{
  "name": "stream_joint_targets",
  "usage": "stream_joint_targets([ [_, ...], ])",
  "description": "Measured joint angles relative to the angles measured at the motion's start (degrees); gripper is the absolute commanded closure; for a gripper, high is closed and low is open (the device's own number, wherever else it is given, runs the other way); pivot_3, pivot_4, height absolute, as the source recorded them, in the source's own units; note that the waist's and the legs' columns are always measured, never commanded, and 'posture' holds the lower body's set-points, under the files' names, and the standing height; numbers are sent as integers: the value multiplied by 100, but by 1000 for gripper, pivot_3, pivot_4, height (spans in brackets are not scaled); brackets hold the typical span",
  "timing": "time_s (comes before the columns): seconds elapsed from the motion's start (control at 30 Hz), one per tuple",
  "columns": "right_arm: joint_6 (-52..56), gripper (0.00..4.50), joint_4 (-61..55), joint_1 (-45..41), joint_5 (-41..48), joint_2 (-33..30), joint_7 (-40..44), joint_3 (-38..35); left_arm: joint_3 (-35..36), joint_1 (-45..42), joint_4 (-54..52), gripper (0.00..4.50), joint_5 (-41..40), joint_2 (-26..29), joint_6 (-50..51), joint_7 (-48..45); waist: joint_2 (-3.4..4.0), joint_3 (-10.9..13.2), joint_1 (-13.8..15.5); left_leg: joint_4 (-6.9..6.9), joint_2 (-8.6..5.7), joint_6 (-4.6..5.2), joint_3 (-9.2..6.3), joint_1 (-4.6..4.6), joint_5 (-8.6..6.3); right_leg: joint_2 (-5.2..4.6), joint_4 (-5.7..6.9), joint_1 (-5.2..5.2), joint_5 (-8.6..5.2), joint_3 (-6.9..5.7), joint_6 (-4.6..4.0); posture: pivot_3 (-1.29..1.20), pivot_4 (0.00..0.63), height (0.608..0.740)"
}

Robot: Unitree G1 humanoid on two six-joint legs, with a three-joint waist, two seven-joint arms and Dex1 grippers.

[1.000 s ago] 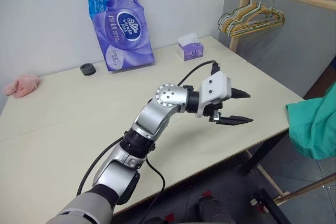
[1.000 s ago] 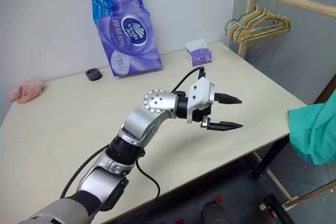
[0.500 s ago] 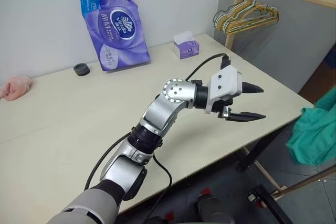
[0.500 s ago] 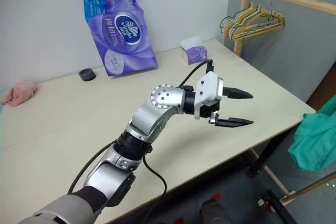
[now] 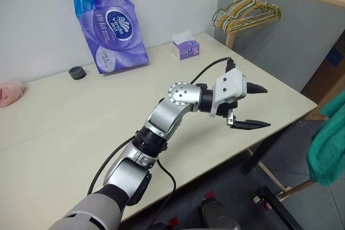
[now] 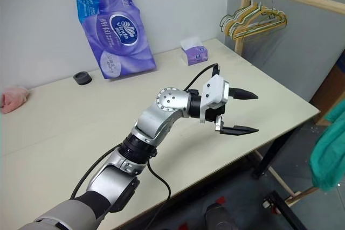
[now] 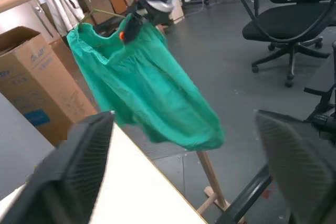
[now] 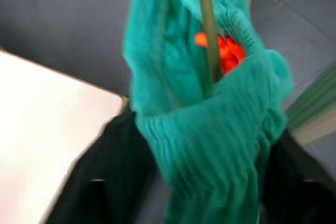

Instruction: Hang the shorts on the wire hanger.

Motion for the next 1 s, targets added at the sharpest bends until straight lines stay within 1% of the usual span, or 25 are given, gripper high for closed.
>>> stream_joint_targets([
  [0.03,53,22,-257,-2,-3,84,-114,-62,0,-16,23,32,1,-9,-6,1,0,0,-6,0,0,1,-1,-1,-1,0,0,0,-1,-1,1,-408,92,740],
  [0.13,-217,22,-1360,472,-93,218,-258,-4,4,-96,57,32,8,-43,-64,2,0,0,-18,0,1,1,-5,-5,-3,-1,-2,-3,-3,-4,6,-411,89,740],
  [0.17,-510,22,-1817,787,-176,240,-255,98,7,-104,53,32,9,-43,-102,1,1,-1,-15,0,1,1,-6,-6,-3,-1,-2,-3,-5,-5,10,-412,88,740],
  [0.3,-1356,22,-2830,1326,-336,378,-228,240,7,-103,61,32,37,10,-127,1,2,-1,-49,2,0,1,-5,-5,-4,-4,-2,-3,-3,-3,15,-406,81,740],
  [0.43,-2444,22,-4143,2021,-315,803,192,598,31,16,27,32,124,247,-104,112,1,-1,-156,2,5,-2,-9,-1,-6,-3,0,-2,-3,-5,15,-388,73,740],
  [0.53,-3034,22,-4900,2568,-232,1300,541,1124,158,334,-54,32,272,633,-38,345,-1,-1,-224,4,6,-3,-15,0,-6,-3,4,-3,-3,-8,16,-368,64,740],
  [0.6,-3419,22,-5089,2746,-202,1682,673,1416,319,501,-67,32,373,821,106,603,6,-5,-208,9,0,-3,-17,0,-6,-11,8,-6,0,-9,16,-339,54,740],
  [0.67,-3701,22,-5213,2834,-214,1890,721,1614,478,596,-85,32,434,913,219,891,22,-15,-161,12,-3,-3,-26,1,-6,-16,11,-7,11,-16,3,-308,45,740],
  [0.77,-4283,22,-5383,2864,-292,2550,699,2138,970,973,-249,32,683,1052,474,1841,-21,-41,-69,12,5,-8,-43,2,-5,-13,21,-28,30,-31,-24,-262,30,740],
  [0.83,-4632,22,-5364,2909,-351,3022,698,2610,1355,1274,-313,32,859,1179,688,2466,-26,-56,-31,10,5,-21,-49,-12,2,-11,32,-52,35,-33,-32,-226,22,740],
  [0.9,-5016,22,-5117,2905,-451,3426,724,2997,1714,1726,-511,32,1068,1280,807,3112,-27,-61,69,9,4,-32,-51,-16,9,-11,34,-60,38,-33,-38,-190,13,740],
  [1.0,-5584,22,-4458,2820,-500,4024,845,3466,2356,2530,-818,32,1336,1263,944,4174,-46,-87,327,8,3,-54,-60,-20,21,-12,32,-66,44,-43,-47,-140,4,740],
])
